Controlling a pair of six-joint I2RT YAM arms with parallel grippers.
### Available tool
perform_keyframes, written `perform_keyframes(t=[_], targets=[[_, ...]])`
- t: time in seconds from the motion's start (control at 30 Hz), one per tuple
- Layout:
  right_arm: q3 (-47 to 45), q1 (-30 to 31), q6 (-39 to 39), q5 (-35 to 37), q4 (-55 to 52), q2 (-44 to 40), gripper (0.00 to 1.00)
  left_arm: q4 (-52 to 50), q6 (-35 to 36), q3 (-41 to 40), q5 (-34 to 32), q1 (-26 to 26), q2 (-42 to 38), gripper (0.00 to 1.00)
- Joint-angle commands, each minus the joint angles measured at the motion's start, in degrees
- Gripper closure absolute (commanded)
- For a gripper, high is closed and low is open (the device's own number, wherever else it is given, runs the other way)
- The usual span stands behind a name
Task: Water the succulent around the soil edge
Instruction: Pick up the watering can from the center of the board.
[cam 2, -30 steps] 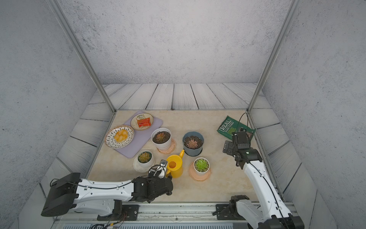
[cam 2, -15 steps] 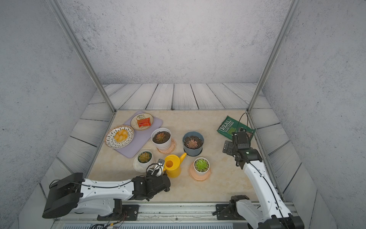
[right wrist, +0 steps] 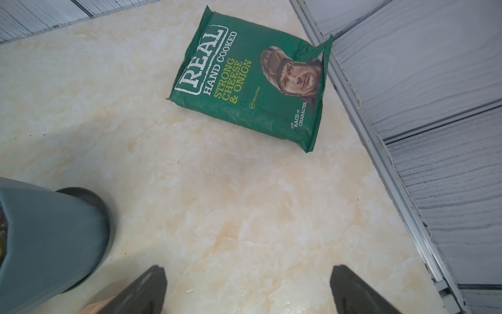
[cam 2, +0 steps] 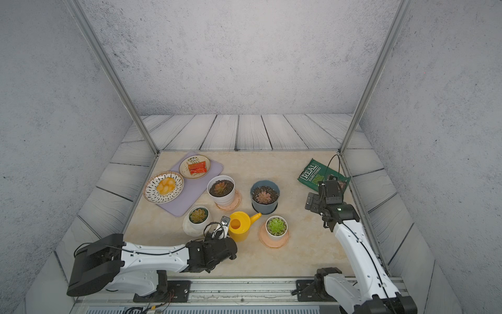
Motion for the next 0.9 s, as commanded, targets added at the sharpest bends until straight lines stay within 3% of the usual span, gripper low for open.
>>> perform_keyframes(t=[0.0,0.2,0.47,0.87], targets=[[-0.47,0.23,-0.27,0.52,0.36,-0.67,0.01,-2.01,2.81,0.04,-1.03,0.48,-1.01,0.86],[-0.39,0.22,-0.17,0.62,0.29,-0.64,0.01,-5.78,3.34,0.82,-0.59,0.45,-3.99,1.00],[-0.49,0.21,-0.09,0.97,0.21,-1.06,0.01,-13.78,5.98,3.28,4.66,0.48,-15.11,1.00],[-0.18,0.17,-0.07,0.07,-0.12,-1.01,0.01,-33.87,6.64,11.53,4.34,0.93,-33.47,1.00]])
